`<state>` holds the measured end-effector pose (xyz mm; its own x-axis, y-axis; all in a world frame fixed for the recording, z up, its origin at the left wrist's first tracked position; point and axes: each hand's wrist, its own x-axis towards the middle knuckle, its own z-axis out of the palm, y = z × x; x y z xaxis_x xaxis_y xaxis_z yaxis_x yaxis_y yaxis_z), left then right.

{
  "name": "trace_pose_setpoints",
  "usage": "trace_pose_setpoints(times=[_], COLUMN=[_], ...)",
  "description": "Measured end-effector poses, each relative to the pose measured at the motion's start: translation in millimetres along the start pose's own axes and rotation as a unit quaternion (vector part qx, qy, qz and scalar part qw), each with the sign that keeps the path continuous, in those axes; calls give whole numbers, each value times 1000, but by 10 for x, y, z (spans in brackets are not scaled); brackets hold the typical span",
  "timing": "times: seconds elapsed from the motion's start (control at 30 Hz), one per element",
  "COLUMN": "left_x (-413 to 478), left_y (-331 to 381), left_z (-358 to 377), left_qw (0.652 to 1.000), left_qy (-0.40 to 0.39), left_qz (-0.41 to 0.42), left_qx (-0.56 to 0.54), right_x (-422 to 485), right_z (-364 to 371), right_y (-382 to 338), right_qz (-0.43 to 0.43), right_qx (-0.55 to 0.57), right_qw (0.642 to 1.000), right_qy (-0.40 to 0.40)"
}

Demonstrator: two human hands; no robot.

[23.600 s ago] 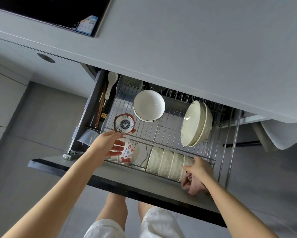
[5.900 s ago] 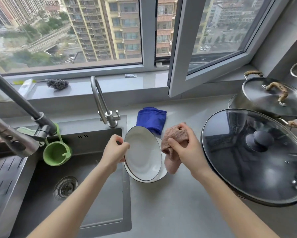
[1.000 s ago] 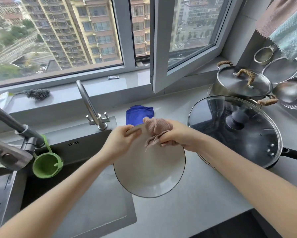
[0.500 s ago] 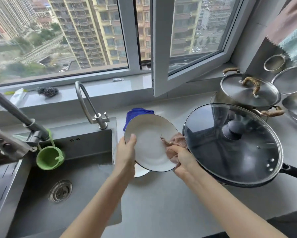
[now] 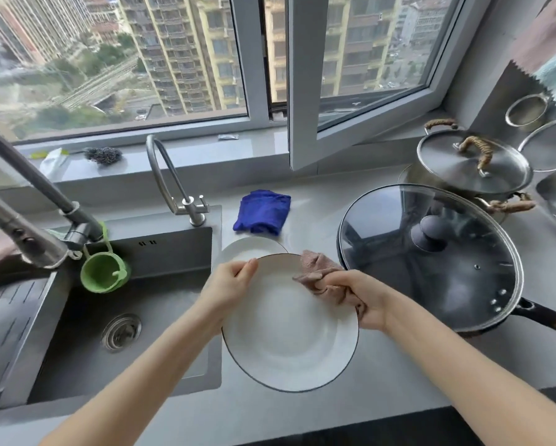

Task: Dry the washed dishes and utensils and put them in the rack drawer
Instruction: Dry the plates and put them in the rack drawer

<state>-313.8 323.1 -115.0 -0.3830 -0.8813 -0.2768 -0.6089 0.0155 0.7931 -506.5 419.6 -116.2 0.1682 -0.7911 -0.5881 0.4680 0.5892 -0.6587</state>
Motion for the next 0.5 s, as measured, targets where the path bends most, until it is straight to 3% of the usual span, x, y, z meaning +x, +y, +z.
trace_pose_setpoints(times=[0.1, 0.23, 0.37, 0.5], left_x=[-85, -286, -574, -883], left_y=[-84, -176, -284, -365], left_z=[4, 103, 331, 471], left_qw=[997, 980, 953, 962], left_qy=[43, 103, 106, 58], left_qz=[-6, -27, -77, -51], left_qx=[-62, -166, -274, -263], right_x=[-197, -312, -391, -1027], right_z=[192, 654, 1025, 1089], right_y=[287, 743, 1337, 1802], right_qz=[-42, -121, -177, -274], right_qx=[213, 324, 275, 151], right_qw=[975, 924, 875, 818], right_qy=[39, 165, 357, 482])
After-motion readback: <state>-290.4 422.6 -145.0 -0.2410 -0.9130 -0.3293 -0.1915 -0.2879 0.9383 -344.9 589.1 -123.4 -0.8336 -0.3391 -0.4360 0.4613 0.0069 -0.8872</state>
